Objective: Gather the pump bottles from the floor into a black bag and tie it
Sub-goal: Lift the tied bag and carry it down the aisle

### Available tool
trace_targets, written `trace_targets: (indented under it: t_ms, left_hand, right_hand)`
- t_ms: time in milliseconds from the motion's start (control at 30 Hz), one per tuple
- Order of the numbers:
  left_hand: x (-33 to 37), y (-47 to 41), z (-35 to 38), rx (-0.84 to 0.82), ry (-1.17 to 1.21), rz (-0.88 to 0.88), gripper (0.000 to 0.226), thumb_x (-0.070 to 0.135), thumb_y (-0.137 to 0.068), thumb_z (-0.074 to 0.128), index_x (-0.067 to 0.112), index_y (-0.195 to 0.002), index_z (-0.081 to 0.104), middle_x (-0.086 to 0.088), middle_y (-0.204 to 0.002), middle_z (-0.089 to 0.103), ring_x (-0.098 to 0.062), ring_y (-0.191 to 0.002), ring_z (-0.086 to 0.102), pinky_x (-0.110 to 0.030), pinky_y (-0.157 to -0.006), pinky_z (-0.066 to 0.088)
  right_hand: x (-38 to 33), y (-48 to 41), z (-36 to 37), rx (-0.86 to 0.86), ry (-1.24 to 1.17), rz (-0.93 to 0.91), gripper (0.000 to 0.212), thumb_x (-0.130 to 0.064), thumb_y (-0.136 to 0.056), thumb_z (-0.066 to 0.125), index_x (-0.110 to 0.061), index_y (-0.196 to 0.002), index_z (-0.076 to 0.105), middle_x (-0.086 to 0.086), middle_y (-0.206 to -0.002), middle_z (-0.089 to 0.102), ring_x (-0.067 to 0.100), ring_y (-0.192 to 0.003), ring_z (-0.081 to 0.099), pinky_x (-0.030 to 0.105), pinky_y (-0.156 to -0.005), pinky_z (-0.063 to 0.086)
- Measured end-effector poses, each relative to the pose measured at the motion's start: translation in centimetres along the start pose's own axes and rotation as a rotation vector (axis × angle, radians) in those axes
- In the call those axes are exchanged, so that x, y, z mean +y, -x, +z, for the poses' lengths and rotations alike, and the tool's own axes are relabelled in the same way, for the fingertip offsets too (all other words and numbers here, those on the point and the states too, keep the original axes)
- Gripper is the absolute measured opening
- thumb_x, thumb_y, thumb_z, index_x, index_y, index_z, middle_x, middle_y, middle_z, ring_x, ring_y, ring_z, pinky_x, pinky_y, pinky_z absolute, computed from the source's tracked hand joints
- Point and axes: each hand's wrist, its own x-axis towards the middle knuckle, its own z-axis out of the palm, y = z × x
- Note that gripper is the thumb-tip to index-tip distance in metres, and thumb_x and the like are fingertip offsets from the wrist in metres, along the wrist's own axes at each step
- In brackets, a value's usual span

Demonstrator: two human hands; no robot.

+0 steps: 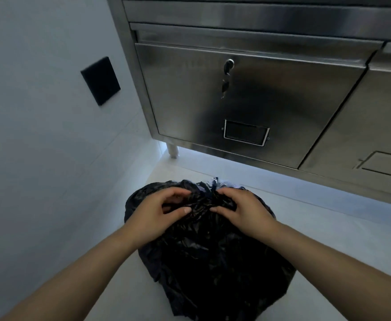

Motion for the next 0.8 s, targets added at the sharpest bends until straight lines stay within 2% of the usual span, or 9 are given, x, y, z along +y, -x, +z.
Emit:
trace_targets:
  t_ms: [67,100,200,267,367,567,667,800]
  left_hand:
    - [2.9,0.9,-1.6,0.001,-0.004,-0.015,0.032,0.033,-0.081,0.070,0.050,-0.106,0.061,0.024,-0.110,0.065,0.006,-0.107,0.059,-0.025,-0.097,0.047]
    - [4.6,1.4,-2.5,-0.009,-0.014,-0.026,0.032,0.035,-0.081,0.070,0.048,-0.109,0.060,0.022,-0.112,0.065,0.007,-0.107,0.058,-0.024,-0.098,0.046]
    - [10.3,2.9,-5.4,-0.029,-0.014,-0.073,0.031,0.040,-0.081,0.068,0.048,-0.110,0.059,0.024,-0.114,0.063,0.009,-0.110,0.055,-0.015,-0.095,0.042]
    - [14.5,3.9,-7.4,-0.028,0.006,-0.087,0.030,0.041,-0.081,0.067,0.050,-0.108,0.058,0.027,-0.114,0.062,0.012,-0.110,0.053,-0.005,-0.091,0.039]
    - [20.9,5.4,-10.7,-0.034,0.083,-0.117,0.032,0.039,-0.082,0.067,0.045,-0.113,0.059,0.027,-0.115,0.062,0.010,-0.112,0.053,-0.011,-0.092,0.041]
    - [33.9,8.8,-17.3,-0.067,0.225,-0.180,0.031,0.037,-0.082,0.067,0.047,-0.111,0.060,0.023,-0.115,0.064,0.008,-0.109,0.056,-0.015,-0.091,0.040]
    - [40.2,10.3,-19.9,-0.103,0.265,-0.168,0.029,0.035,-0.082,0.067,0.047,-0.108,0.062,0.022,-0.112,0.065,0.008,-0.106,0.058,-0.016,-0.092,0.043]
    - [47.4,11.5,-21.8,-0.179,0.238,-0.103,0.030,0.033,-0.084,0.066,0.039,-0.113,0.061,0.022,-0.112,0.064,0.012,-0.103,0.057,-0.013,-0.089,0.040]
  right_hand:
    - [-3.0,0.4,-2.3,0.056,0.017,0.057,0.023,-0.024,-0.077,0.075,-0.016,-0.097,0.067,-0.021,-0.084,0.056,-0.031,-0.081,0.043,-0.007,-0.072,0.030]
    - [-4.8,0.6,-3.5,0.060,0.015,0.093,0.025,-0.023,-0.078,0.075,-0.014,-0.099,0.067,-0.019,-0.086,0.058,-0.026,-0.084,0.046,-0.006,-0.074,0.031]
    - [-10.3,1.2,-7.5,0.048,-0.053,0.263,0.027,-0.025,-0.081,0.071,-0.016,-0.106,0.066,-0.007,-0.099,0.068,0.002,-0.093,0.060,0.008,-0.081,0.040]
    - [-14.3,1.6,-10.3,0.075,-0.120,0.353,0.023,-0.025,-0.082,0.069,-0.021,-0.105,0.066,-0.007,-0.100,0.068,0.010,-0.095,0.062,0.020,-0.085,0.046]
    - [-20.7,1.9,-14.4,0.109,-0.176,0.429,0.021,-0.022,-0.083,0.068,-0.023,-0.103,0.066,-0.010,-0.098,0.067,0.010,-0.095,0.063,0.025,-0.087,0.048]
    - [-33.5,2.3,-23.1,0.243,-0.323,0.534,0.021,-0.014,-0.084,0.066,-0.030,-0.098,0.065,-0.013,-0.098,0.069,-0.003,-0.093,0.062,0.010,-0.083,0.045]
    - [-39.3,3.2,-27.0,0.320,-0.349,0.587,0.029,-0.009,-0.084,0.066,-0.035,-0.095,0.064,-0.013,-0.098,0.069,-0.003,-0.093,0.062,0.009,-0.083,0.044]
    - [-45.0,5.8,-31.3,0.423,-0.322,0.634,0.029,-0.007,-0.084,0.065,-0.034,-0.095,0.063,-0.015,-0.096,0.068,-0.006,-0.091,0.061,0.005,-0.080,0.042]
